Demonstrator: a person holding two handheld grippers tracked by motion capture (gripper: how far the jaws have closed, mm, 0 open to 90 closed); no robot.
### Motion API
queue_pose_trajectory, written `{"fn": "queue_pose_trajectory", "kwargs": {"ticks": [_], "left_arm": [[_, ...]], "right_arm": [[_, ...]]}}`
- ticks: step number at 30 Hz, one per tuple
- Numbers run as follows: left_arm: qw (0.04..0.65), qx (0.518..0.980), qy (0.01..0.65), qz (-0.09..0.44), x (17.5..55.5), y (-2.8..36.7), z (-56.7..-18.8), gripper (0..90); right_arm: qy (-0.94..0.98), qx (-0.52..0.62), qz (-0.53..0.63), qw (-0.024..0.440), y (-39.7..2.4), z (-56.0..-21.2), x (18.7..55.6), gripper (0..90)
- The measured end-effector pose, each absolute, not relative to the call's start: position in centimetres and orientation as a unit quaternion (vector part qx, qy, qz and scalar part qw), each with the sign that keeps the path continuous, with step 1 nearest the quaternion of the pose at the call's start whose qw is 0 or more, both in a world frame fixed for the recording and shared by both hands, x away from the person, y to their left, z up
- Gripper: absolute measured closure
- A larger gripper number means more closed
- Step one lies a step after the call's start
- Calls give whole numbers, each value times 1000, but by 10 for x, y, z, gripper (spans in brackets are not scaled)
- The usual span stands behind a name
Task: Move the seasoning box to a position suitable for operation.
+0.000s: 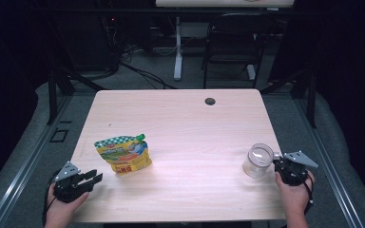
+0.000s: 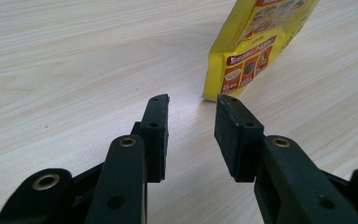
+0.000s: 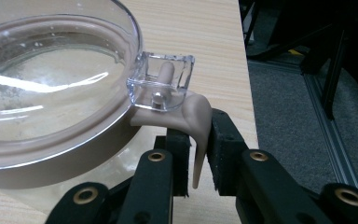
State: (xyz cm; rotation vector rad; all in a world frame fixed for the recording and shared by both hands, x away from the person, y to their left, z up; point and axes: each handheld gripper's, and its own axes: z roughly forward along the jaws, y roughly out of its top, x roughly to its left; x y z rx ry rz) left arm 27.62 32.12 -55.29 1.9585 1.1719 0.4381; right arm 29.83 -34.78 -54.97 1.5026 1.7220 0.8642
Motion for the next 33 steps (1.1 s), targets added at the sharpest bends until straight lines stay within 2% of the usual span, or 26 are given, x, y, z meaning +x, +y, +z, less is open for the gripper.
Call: {"fn": "queue_pose_trajectory", "kwargs": {"ticks": [33], "left_arm": [[397,771,466,176,277,324,-553,661]], "right_arm": [[636,596,313,377,-334,-550,298,843]]}}
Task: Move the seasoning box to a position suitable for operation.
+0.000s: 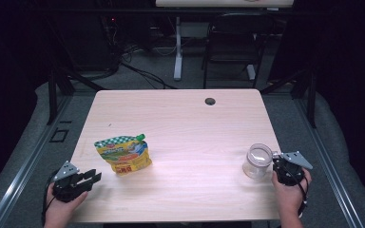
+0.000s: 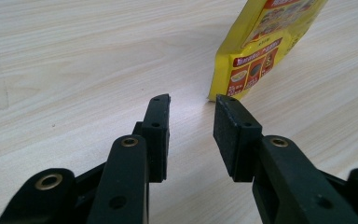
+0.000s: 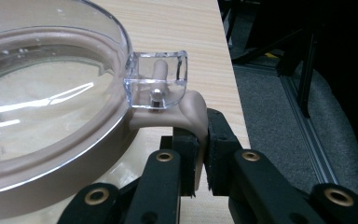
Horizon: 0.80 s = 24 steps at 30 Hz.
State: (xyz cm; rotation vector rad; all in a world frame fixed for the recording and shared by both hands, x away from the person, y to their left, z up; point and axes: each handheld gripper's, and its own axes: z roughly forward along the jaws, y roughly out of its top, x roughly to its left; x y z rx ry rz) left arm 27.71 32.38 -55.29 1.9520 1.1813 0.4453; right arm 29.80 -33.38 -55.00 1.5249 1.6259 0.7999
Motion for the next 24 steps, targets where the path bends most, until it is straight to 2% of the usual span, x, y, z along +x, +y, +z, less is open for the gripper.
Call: {"fn": "queue_pose_trajectory", "kwargs": {"ticks": [12,24], "left_arm": [[400,775,458,171,277,320,-553,663],[409,783,438,169,272,308,-547,664]], "right_arm": [[639,593,318,373,-324,-546,299,849],[670,546,369,341,-269,-535,296,857]]}}
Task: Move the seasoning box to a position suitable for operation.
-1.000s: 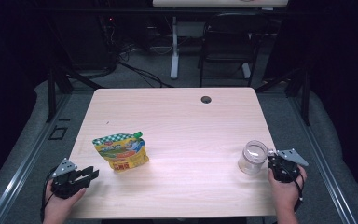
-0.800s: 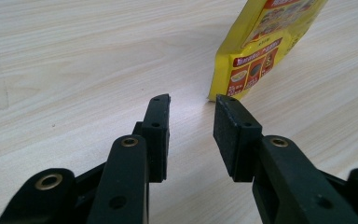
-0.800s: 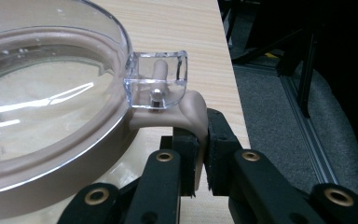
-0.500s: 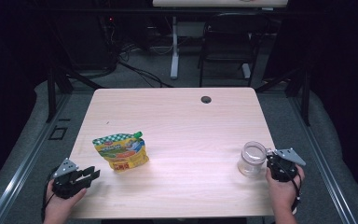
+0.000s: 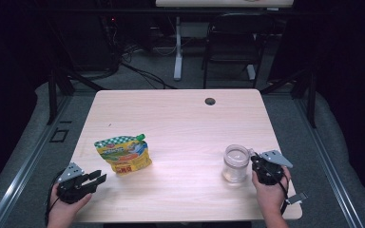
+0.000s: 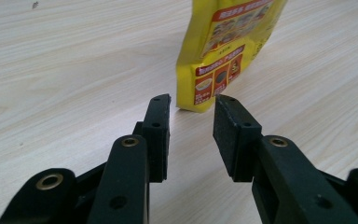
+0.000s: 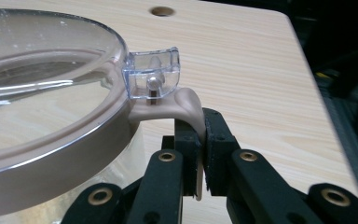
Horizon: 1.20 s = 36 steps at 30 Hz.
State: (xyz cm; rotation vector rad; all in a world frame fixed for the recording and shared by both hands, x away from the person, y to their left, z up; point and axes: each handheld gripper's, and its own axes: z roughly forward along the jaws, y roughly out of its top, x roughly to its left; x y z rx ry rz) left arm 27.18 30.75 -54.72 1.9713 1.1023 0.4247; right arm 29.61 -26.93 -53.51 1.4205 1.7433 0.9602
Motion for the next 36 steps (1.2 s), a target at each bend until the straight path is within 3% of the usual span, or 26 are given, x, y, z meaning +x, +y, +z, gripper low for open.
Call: {"fn": "queue_pose_trajectory", "kwargs": {"ticks": [16,36], "left_arm": [[418,794,413,156,268,290,-543,664],[417,805,392,155,267,278,-545,655]], "right_arm": [[704,494,401,315,-203,-538,293,854],[713,473,409,319,-187,-546,295,848]]}}
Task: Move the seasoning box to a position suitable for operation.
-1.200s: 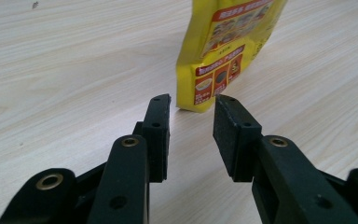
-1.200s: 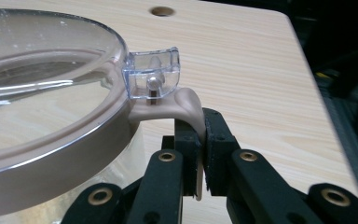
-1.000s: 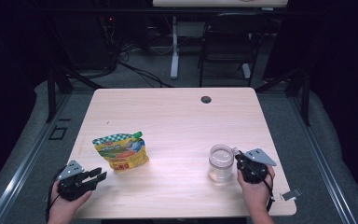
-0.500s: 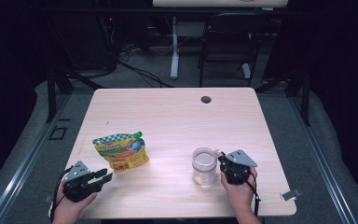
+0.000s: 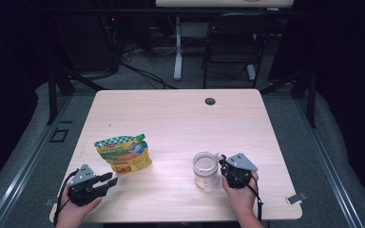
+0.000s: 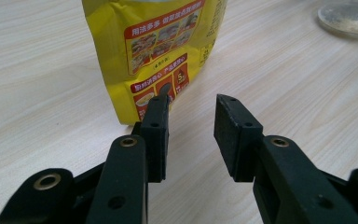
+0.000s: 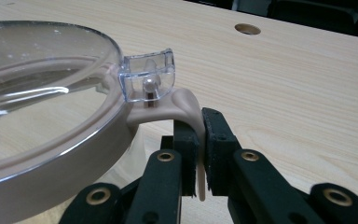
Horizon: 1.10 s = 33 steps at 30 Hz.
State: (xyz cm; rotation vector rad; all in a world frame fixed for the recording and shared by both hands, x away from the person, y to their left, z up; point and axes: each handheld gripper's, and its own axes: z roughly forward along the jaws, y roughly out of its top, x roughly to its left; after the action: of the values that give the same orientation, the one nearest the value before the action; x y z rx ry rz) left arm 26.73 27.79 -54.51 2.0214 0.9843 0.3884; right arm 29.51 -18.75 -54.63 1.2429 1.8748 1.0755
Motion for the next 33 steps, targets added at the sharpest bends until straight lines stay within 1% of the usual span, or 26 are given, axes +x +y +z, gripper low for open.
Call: {"fn": "queue_pose_trajectory", "kwargs": {"ticks": [16,22,27,33], "left_arm": [[415,811,380,162,265,275,-543,652],[416,813,375,163,264,272,-542,647],[421,812,368,168,263,267,-539,645],[418,817,362,165,263,262,-539,642]], "right_arm": [[722,459,402,325,-188,-551,293,846],[741,456,382,312,-192,-549,288,842],[748,468,375,285,-199,-550,287,829],[757,466,369,273,-203,-547,284,819]]}}
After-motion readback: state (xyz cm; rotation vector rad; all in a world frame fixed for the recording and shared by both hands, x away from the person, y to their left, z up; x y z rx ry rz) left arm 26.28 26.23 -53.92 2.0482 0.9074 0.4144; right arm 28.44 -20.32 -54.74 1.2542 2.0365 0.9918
